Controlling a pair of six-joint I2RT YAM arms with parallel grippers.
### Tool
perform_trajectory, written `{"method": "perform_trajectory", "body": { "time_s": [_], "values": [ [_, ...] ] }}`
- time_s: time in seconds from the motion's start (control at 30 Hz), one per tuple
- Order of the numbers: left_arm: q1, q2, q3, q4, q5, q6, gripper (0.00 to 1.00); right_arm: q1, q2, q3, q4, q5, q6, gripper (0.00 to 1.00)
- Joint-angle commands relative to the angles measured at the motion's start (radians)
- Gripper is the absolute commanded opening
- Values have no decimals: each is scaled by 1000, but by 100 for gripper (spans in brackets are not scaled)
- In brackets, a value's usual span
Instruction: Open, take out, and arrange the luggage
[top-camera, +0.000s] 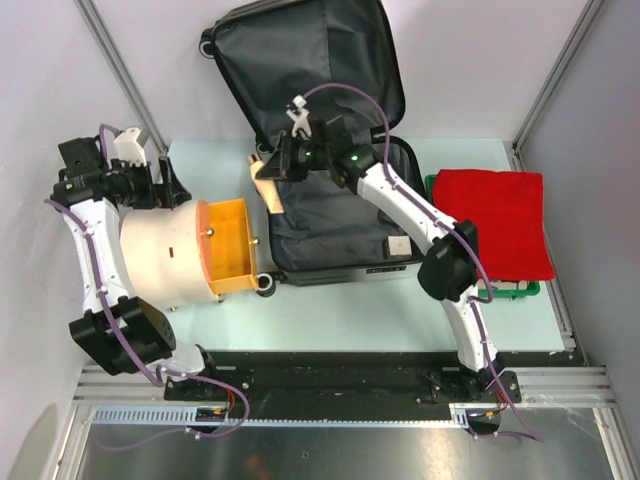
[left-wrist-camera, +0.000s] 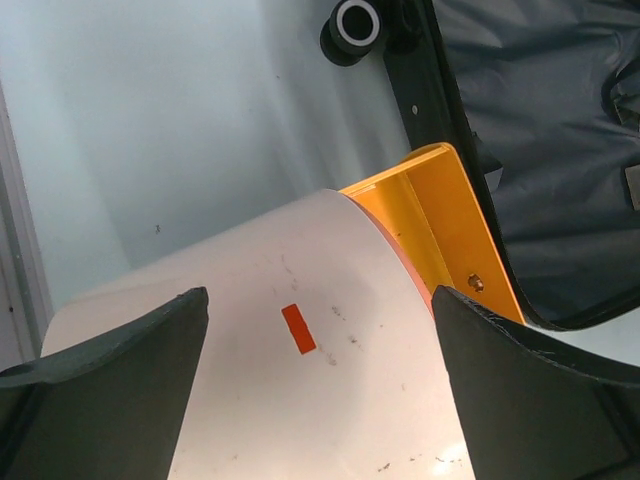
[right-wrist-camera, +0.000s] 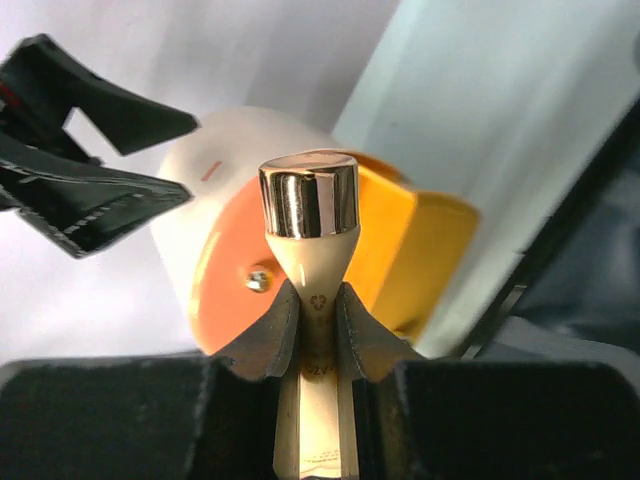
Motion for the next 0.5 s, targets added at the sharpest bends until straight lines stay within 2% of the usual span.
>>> {"method": "perform_trajectory", "body": {
  "time_s": [0.0, 0.13, 0.47],
  "values": [
    [-9, -48, -30, 5, 35, -18, 98, 55, -23, 24, 116, 53, 221, 4],
    [-9, -57, -47, 3, 29, -8, 98, 97, -4, 25, 141, 55, 269, 7],
    [-7, -50, -55, 5, 44, -4, 98, 203, 43, -15, 131, 136, 364, 6]
  ]
}}
